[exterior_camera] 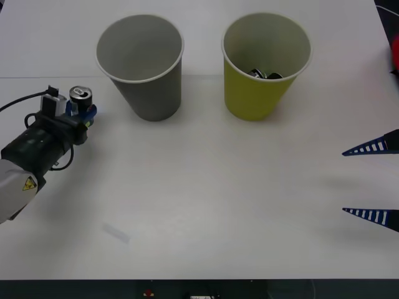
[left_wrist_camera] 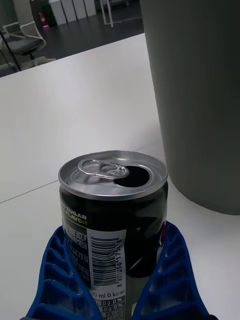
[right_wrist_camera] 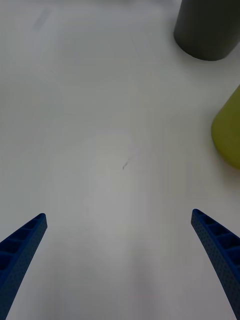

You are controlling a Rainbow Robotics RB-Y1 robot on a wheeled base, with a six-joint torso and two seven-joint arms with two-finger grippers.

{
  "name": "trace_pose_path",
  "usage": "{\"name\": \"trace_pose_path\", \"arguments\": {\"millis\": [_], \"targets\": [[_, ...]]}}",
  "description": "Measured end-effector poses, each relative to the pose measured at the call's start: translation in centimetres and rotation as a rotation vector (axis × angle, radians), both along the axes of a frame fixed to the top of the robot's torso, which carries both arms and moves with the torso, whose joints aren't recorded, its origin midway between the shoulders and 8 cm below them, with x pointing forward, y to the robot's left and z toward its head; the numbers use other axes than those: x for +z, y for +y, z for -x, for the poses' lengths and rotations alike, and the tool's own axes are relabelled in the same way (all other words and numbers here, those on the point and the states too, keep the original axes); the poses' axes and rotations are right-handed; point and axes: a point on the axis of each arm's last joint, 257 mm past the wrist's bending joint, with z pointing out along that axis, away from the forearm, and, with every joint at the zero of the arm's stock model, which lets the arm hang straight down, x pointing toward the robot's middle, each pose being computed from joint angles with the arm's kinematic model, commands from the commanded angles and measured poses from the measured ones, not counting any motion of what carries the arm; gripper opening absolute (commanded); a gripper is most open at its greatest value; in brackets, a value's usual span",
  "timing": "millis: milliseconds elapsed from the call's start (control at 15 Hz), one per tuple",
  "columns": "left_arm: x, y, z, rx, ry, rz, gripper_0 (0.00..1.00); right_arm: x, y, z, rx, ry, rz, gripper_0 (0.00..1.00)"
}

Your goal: Put the can into the green bin and the plastic bottle into the gray bin

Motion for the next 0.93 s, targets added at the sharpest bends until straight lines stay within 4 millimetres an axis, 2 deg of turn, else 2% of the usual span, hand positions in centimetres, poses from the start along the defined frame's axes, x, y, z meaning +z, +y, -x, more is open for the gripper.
{"name": "trace_pose_path", "arguments": {"millis": [400,667,933], "targets": [[3.3,-1.1,5.9,-0.106,0.199,-0.01,0.0,0.0,0.0,0.0,0.0,0.0,0.0,1.0],[4.6,-3.3,9.5,-0.211,0.39,0.12,0.0,0.0,0.0,0.0,0.0,0.0,0.0,1.0],[6.4,-4.3,12.3,-0.283,0.494,0.144,0.0,0.0,0.0,0.0,0.0,0.0,0.0,1.0]]}}
